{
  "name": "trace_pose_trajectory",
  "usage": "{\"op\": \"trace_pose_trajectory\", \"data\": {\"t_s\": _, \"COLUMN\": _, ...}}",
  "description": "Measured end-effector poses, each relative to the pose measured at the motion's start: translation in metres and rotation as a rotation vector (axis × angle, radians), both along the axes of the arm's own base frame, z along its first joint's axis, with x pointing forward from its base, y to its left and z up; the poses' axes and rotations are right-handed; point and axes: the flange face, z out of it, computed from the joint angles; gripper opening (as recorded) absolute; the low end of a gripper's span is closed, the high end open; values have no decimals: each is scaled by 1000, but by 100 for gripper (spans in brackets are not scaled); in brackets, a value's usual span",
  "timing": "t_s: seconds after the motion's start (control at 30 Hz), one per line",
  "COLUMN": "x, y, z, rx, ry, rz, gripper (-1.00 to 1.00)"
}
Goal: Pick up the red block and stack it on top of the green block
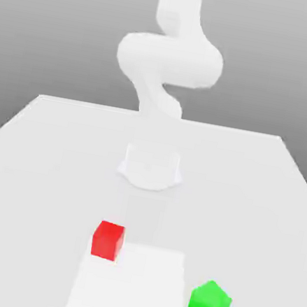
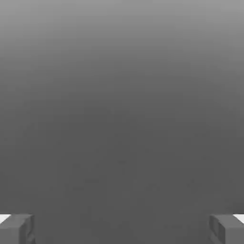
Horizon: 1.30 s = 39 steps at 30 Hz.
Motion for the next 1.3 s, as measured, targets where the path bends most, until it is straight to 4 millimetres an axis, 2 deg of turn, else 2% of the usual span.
{"op": "trace_pose_trajectory", "data": {"t_s": 0.13, "x": 35, "y": -14, "z": -99, "rx": 3, "ry": 149, "rz": -33, "gripper": 0}}
{"op": "trace_pose_trajectory", "data": {"t_s": 0.23, "x": 45, "y": -24, "z": -174, "rx": 10, "ry": 260, "rz": -57, "gripper": 0}}
{"op": "trace_pose_trajectory", "data": {"t_s": 0.3, "x": 44, "y": -31, "z": -224, "rx": 16, "ry": 335, "rz": -73, "gripper": 0}}
{"op": "trace_pose_trajectory", "data": {"t_s": 0.43, "x": 22, "y": -43, "z": -326, "rx": 34, "ry": 494, "rz": -107, "gripper": 0}}
{"op": "trace_pose_trajectory", "data": {"t_s": 0.57, "x": -23, "y": -51, "z": -428, "rx": 62, "ry": 665, "rz": -141, "gripper": 0}}
{"op": "trace_pose_trajectory", "data": {"t_s": 0.63, "x": -35, "y": -53, "z": -464, "rx": 69, "ry": 706, "rz": -149, "gripper": 0}}
{"op": "trace_pose_trajectory", "data": {"t_s": 0.8, "x": -40, "y": -53, "z": -512, "rx": 70, "ry": 720, "rz": -152, "gripper": 0}}
{"op": "trace_pose_trajectory", "data": {"t_s": 0.83, "x": -41, "y": -53, "z": -517, "rx": 70, "ry": 720, "rz": -152, "gripper": -100}}
{"op": "trace_pose_trajectory", "data": {"t_s": 1.07, "x": -41, "y": -53, "z": -516, "rx": 70, "ry": 720, "rz": -152, "gripper": -100}}
{"op": "trace_pose_trajectory", "data": {"t_s": 1.3, "x": -40, "y": -53, "z": -463, "rx": 71, "ry": 720, "rz": -153, "gripper": -100}}
